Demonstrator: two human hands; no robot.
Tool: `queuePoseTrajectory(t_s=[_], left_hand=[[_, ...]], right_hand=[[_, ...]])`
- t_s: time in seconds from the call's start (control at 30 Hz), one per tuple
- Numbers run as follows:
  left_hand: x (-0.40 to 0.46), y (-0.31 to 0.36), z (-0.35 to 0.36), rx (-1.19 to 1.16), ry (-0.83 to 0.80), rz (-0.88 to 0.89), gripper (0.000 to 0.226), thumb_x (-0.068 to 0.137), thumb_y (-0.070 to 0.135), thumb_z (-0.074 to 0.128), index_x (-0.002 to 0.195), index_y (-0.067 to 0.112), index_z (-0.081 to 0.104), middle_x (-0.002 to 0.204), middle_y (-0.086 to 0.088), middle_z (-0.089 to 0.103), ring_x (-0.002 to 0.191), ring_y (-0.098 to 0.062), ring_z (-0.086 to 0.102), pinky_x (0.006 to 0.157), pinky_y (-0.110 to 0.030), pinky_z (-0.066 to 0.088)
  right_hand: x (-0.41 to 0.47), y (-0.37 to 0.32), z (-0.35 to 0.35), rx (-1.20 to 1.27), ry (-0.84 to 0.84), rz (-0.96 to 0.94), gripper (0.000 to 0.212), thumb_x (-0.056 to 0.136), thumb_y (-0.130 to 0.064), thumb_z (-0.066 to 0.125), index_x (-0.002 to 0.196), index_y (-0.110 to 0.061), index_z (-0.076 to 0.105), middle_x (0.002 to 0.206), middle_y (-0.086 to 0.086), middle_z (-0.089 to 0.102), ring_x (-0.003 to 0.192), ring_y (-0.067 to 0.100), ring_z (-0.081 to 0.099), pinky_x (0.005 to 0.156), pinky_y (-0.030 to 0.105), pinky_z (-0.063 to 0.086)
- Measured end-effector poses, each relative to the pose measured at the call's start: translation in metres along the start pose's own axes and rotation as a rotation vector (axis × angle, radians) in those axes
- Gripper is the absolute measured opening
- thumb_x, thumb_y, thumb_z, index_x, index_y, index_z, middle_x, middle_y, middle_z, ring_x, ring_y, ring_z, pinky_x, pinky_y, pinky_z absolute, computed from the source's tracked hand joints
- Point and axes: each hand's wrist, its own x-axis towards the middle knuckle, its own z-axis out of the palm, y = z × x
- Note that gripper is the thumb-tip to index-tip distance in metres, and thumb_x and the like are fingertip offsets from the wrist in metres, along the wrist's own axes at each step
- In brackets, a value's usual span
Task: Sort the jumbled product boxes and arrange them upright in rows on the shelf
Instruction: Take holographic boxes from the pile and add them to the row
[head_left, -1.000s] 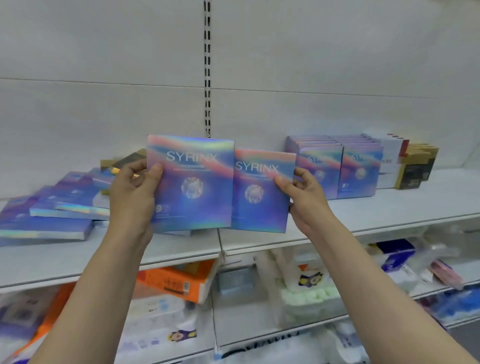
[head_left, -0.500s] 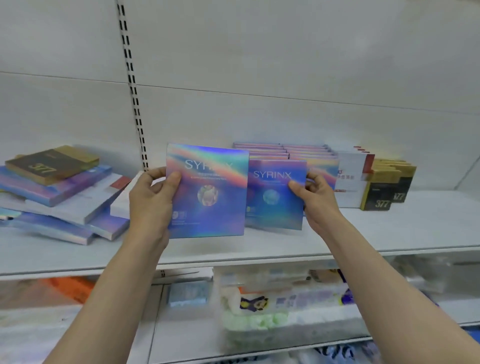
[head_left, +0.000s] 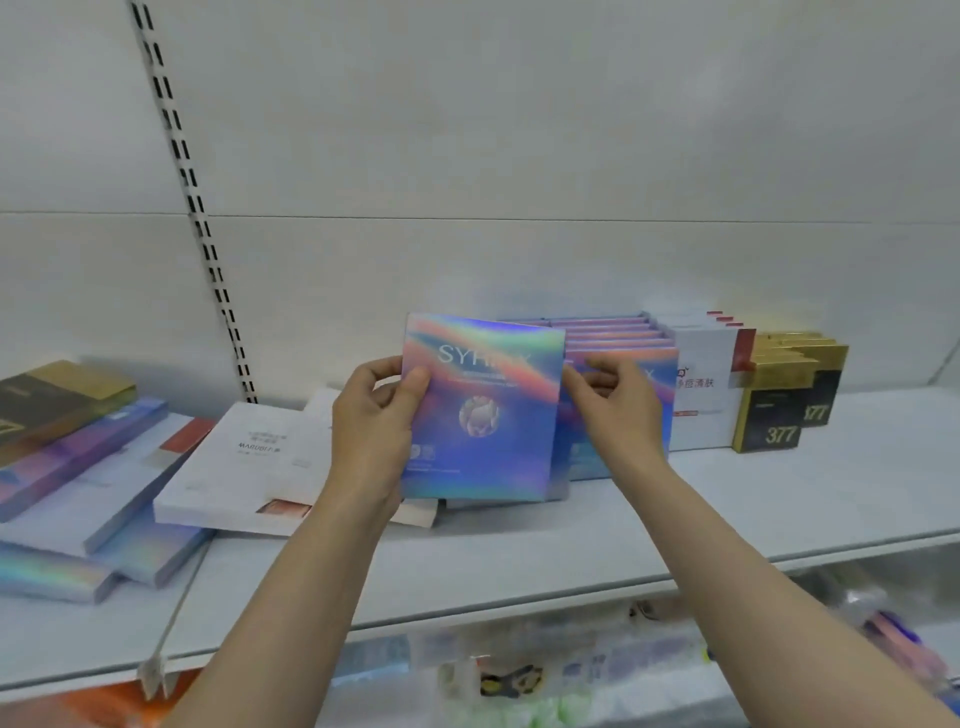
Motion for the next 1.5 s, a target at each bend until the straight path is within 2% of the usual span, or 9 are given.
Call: queuePoseTrajectory(t_s=[0.1, 0.3, 0.4, 0.47, 0.57, 0.67, 0.87, 1.17, 1.5], left_hand=[[0.004, -0.003, 0.029, -0.026, -0.079, -0.021, 0.013, 0.092, 0.025, 0.065, 0.103, 0.022, 0.060, 0.086, 0.003, 0.076, 0.078, -0.016, 0.073, 0.065, -0.033, 0.060], [0.007, -0.009, 0.073, 0.023, -0.261, 0.077, 0.017, 0.090, 0.018, 0.068, 0.105, 0.014, 0.063, 0.092, 0.001, 0.075, 0.087, -0.017, 0.071, 0.076, -0.032, 0.059], [0.019, -0.016, 0.080, 0.454, -0.291, 0.416, 0.035, 0.080, 0.028, 0.077, 0.112, 0.020, 0.065, 0.106, 0.011, 0.070, 0.100, -0.005, 0.064, 0.089, -0.021, 0.050], [0.030, -0.023, 0.080, 0.857, -0.216, 0.636, 0.057, 0.074, 0.041, 0.080, 0.123, 0.019, 0.061, 0.121, 0.004, 0.065, 0.121, -0.016, 0.052, 0.104, -0.030, 0.037], [0.038, -0.032, 0.079, 1.233, -0.199, 0.625, 0.079, 0.071, 0.058, 0.074, 0.138, 0.025, 0.049, 0.138, 0.002, 0.053, 0.141, -0.024, 0.027, 0.118, -0.039, 0.011], [0.040, -0.042, 0.080, 1.384, -0.177, 0.663, 0.082, 0.067, 0.063, 0.073, 0.138, 0.032, 0.048, 0.141, 0.005, 0.049, 0.140, -0.025, 0.028, 0.119, -0.044, -0.005], [0.040, -0.047, 0.085, 1.380, -0.107, 0.670, 0.079, 0.064, 0.058, 0.077, 0.135, 0.033, 0.053, 0.138, 0.008, 0.053, 0.130, -0.020, 0.041, 0.116, -0.037, 0.007], [0.036, -0.044, 0.090, 1.451, -0.118, 0.671, 0.081, 0.068, 0.060, 0.075, 0.138, 0.027, 0.050, 0.139, 0.004, 0.050, 0.128, -0.021, 0.040, 0.106, -0.034, 0.021], [0.031, -0.031, 0.097, 1.527, -0.170, 0.570, 0.080, 0.072, 0.059, 0.072, 0.139, 0.028, 0.042, 0.141, 0.005, 0.046, 0.130, -0.021, 0.038, 0.107, -0.036, 0.024]], right_hand=[[-0.002, -0.022, -0.018, 0.442, -0.213, 0.084, 0.043, 0.089, -0.053, 0.063, 0.107, -0.016, 0.073, 0.099, 0.000, 0.076, 0.085, 0.012, 0.071, 0.066, 0.021, 0.054], [0.007, -0.022, -0.066, 0.425, -0.227, 0.005, 0.040, 0.079, -0.018, 0.080, 0.115, -0.014, 0.063, 0.105, 0.005, 0.076, 0.094, 0.022, 0.074, 0.072, 0.028, 0.058], [0.029, -0.009, -0.100, 0.453, -0.187, 0.050, 0.051, 0.079, -0.021, 0.078, 0.123, -0.009, 0.057, 0.111, 0.009, 0.074, 0.099, 0.027, 0.072, 0.079, 0.038, 0.061], [0.043, 0.009, -0.113, 0.445, -0.171, 0.098, 0.049, 0.082, -0.020, 0.076, 0.125, -0.009, 0.056, 0.115, 0.010, 0.072, 0.103, 0.030, 0.071, 0.084, 0.043, 0.060], [0.054, 0.035, -0.116, 0.412, -0.179, 0.177, 0.044, 0.085, -0.018, 0.074, 0.124, -0.010, 0.056, 0.115, 0.010, 0.071, 0.102, 0.029, 0.071, 0.083, 0.045, 0.060], [0.058, 0.051, -0.108, 0.301, -0.193, 0.192, 0.043, 0.083, -0.023, 0.077, 0.121, -0.014, 0.058, 0.111, 0.005, 0.072, 0.095, 0.023, 0.073, 0.077, 0.041, 0.061], [0.053, 0.067, -0.086, 0.244, -0.023, 0.101, 0.036, 0.087, -0.023, 0.074, 0.118, -0.024, 0.055, 0.116, -0.002, 0.067, 0.094, 0.006, 0.068, 0.062, 0.015, 0.055], [0.052, 0.074, -0.071, -0.089, -0.110, -0.006, 0.099, 0.070, -0.034, 0.088, 0.146, -0.023, 0.026, 0.141, -0.001, 0.041, 0.133, 0.017, 0.043, 0.103, 0.047, 0.050], [0.045, 0.066, -0.070, -0.278, -0.074, -0.006, 0.110, 0.075, -0.039, 0.084, 0.154, -0.011, 0.013, 0.155, 0.012, 0.029, 0.144, 0.029, 0.027, 0.116, 0.049, 0.032]])
